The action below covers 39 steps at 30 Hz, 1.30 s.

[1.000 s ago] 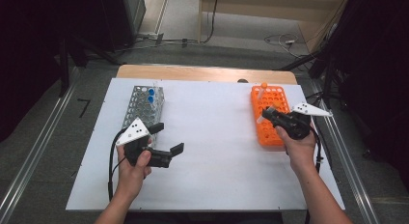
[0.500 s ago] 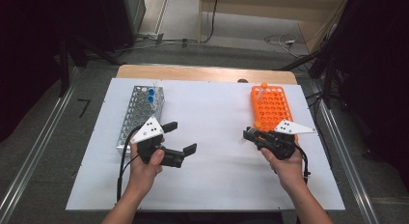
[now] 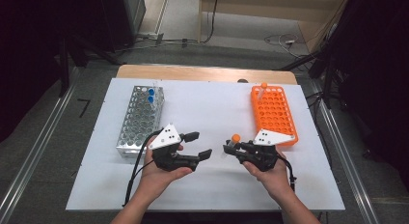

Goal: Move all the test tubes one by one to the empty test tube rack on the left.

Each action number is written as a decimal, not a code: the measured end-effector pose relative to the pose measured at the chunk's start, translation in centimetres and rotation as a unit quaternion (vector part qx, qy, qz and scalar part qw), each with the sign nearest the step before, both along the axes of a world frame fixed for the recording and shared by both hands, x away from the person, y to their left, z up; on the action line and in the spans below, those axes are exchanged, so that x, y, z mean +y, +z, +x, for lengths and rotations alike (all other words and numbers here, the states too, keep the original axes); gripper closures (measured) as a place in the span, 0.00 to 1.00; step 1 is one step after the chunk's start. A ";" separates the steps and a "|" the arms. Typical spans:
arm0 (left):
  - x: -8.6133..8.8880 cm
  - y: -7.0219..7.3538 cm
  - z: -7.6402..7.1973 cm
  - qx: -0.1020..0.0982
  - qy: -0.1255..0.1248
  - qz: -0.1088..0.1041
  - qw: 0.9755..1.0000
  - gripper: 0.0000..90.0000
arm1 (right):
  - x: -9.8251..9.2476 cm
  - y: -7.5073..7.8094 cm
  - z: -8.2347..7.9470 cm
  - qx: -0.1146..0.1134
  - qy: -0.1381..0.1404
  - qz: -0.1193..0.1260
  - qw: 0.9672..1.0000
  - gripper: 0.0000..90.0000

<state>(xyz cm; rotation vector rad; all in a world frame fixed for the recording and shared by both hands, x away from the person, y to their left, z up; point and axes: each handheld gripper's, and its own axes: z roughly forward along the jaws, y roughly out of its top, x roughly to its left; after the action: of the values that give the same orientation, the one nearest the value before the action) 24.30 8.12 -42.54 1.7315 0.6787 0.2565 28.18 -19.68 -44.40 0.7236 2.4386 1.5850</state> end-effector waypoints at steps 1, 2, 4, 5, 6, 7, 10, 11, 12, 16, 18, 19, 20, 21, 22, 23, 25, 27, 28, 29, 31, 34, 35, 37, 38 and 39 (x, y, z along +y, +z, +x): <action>-0.2 0.0 0.0 -0.001 -0.007 -0.004 1.000 0.40 | 0.3 0.0 -0.2 0.002 0.005 -0.002 1.000 0.80; -0.4 0.0 0.0 -0.001 -0.013 -0.005 1.000 0.43 | 0.8 -0.1 -0.3 0.000 0.011 -0.005 1.000 0.80; -0.7 0.0 0.0 -0.002 -0.022 -0.006 1.000 0.48 | 1.3 -0.2 -0.6 0.001 0.019 -0.008 1.000 0.80; -0.9 0.0 -0.1 -0.002 -0.028 -0.007 1.000 0.50 | 1.7 -0.3 -0.7 0.001 0.024 -0.012 1.000 0.80; -1.1 -0.1 -0.1 -0.003 -0.032 -0.007 0.999 0.52 | 2.0 -0.3 -0.9 0.001 0.028 -0.015 0.999 0.80; -1.2 -0.1 -0.1 -0.002 -0.037 -0.005 0.999 0.54 | 2.3 -0.4 -1.0 0.000 0.033 -0.017 0.999 0.80; -1.7 -0.2 -0.1 -0.003 -0.048 -0.002 0.999 0.59 | 2.9 -0.4 -1.4 0.000 0.044 -0.022 0.999 0.80; -1.8 -0.3 -0.1 -0.002 -0.050 -0.001 0.999 0.61 | 3.2 -0.4 -1.5 -0.002 0.049 -0.022 0.999 0.80; -1.9 -0.3 -0.1 -0.002 -0.051 -0.001 0.999 0.62 | 3.3 -0.4 -1.6 -0.002 0.053 -0.024 0.998 0.80; -2.2 -0.4 -0.1 0.003 -0.057 0.001 0.998 0.70 | 3.8 -0.3 -2.0 -0.004 0.063 -0.028 0.998 0.80; -2.2 -0.5 -0.1 0.004 -0.061 0.003 0.998 0.75 | 3.9 -0.2 -2.2 -0.005 0.066 -0.030 0.997 0.80; -2.2 -0.5 -0.1 0.001 -0.060 0.007 0.998 0.77 | 3.9 -0.3 -2.2 -0.004 0.066 -0.030 0.997 0.80; -2.2 -0.5 -0.2 0.000 -0.060 0.009 0.998 0.77 | 3.9 -0.3 -2.2 -0.001 0.067 -0.029 0.997 0.80; -2.2 -0.5 -0.2 -0.002 -0.059 0.011 0.998 0.78 | 3.9 -0.3 -2.1 -0.001 0.068 -0.029 0.997 0.80; -2.2 -0.5 -0.2 -0.003 -0.058 0.014 0.998 0.78 | 3.9 -0.3 -2.1 0.000 0.068 -0.029 0.997 0.80; -2.2 -0.5 -0.2 -0.004 -0.056 0.014 0.998 0.78 | 3.9 -0.3 -2.1 0.001 0.068 -0.030 0.997 0.80; -2.2 -0.5 -0.2 -0.005 -0.054 0.016 0.998 0.78 | 3.9 -0.4 -2.0 0.002 0.069 -0.029 0.997 0.80; -2.1 -0.5 -0.2 -0.005 -0.056 0.013 0.998 0.79 | 3.9 -0.4 -2.0 0.006 0.070 -0.025 0.997 0.80; -2.0 -0.4 -0.2 -0.005 -0.055 0.011 0.998 0.79 | 3.8 -0.4 -2.0 0.006 0.070 -0.023 0.997 0.80; -2.0 -0.4 -0.2 -0.006 -0.053 0.008 0.999 0.79 | 3.8 -0.4 -2.1 0.006 0.069 -0.020 0.997 0.79; -1.7 -0.3 -0.1 -0.009 -0.043 0.002 0.999 0.79 | 3.6 -0.3 -2.1 0.002 0.067 -0.022 0.998 0.74; -1.0 0.0 0.1 -0.007 -0.030 -0.011 0.999 0.79 | 3.2 -0.4 -2.1 -0.001 0.067 -0.014 0.998 0.62; -0.8 0.0 0.2 -0.009 -0.026 -0.011 1.000 0.79 | 3.0 -0.4 -2.0 -0.002 0.064 -0.012 0.998 0.58; -0.4 0.0 0.4 -0.010 -0.019 -0.010 1.000 0.79 | 2.5 -0.4 -1.9 -0.004 0.060 -0.007 0.998 0.48; -0.1 0.1 0.4 -0.010 -0.014 -0.008 1.000 0.79 | 2.1 -0.3 -1.7 -0.006 0.053 -0.005 0.999 0.42; 0.1 0.1 0.5 -0.011 -0.010 -0.008 1.000 0.79 | 1.7 -0.2 -1.6 -0.006 0.048 -0.002 0.999 0.37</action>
<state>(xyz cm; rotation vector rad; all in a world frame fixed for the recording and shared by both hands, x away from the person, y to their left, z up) 24.76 8.18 -42.42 1.7157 0.6453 0.2560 26.61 -17.97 -44.63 0.6022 2.5035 1.6124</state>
